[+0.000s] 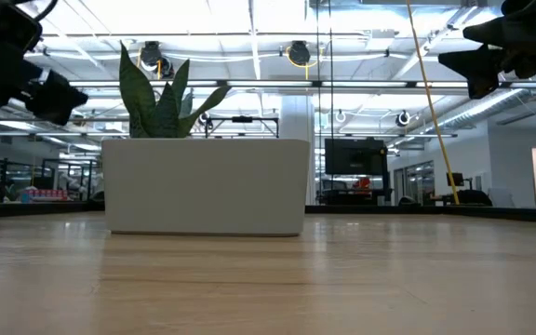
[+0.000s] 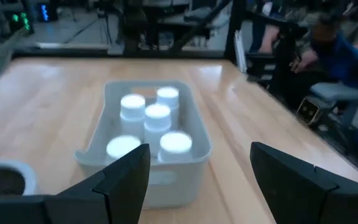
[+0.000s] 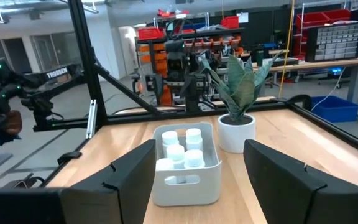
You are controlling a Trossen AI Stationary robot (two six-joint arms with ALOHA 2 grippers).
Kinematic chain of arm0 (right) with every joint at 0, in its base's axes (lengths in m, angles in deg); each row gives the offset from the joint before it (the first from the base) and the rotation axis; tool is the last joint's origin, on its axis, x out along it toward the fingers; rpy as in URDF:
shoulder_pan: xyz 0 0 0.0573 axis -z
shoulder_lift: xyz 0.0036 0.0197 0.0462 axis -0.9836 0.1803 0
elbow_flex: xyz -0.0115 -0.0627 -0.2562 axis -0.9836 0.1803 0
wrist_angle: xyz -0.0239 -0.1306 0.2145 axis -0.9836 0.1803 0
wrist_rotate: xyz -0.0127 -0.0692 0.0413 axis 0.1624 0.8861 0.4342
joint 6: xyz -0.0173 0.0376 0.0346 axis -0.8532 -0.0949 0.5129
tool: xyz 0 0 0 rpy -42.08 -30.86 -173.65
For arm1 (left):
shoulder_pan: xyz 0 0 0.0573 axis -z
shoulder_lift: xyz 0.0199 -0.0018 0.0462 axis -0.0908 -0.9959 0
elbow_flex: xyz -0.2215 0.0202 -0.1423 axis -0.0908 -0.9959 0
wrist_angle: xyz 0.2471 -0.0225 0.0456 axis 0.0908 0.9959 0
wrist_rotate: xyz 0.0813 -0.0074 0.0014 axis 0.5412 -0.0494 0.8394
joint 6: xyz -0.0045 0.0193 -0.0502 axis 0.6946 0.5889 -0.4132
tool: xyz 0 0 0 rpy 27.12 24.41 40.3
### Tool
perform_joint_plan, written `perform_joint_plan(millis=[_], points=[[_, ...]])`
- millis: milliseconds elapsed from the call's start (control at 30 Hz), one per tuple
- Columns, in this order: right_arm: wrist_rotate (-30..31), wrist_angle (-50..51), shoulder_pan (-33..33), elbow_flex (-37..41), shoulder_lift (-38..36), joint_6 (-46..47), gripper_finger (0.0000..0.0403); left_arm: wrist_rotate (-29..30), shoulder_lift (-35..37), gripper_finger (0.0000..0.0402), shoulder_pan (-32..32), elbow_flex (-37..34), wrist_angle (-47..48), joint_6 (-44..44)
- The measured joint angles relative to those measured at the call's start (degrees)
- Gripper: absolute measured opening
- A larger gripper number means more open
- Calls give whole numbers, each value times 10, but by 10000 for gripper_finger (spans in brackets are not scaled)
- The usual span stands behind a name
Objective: Pick and place pill bottles into a basket
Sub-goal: Return to Home Position
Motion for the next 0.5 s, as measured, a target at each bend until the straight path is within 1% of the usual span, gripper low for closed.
perform_joint_plan(millis=[100, 267, 500], points=[[-1, 4, 0, 0, 0, -1, 235, -1, 8, 285, -1, 0, 0, 15], [-17, 13, 0, 0, 2, -5, 235, 32, 25, 285, -13, 0, -2, 40], [-19, 14, 0, 0, 2, -5, 235, 49, 27, 285, -71, 0, -3, 75]])
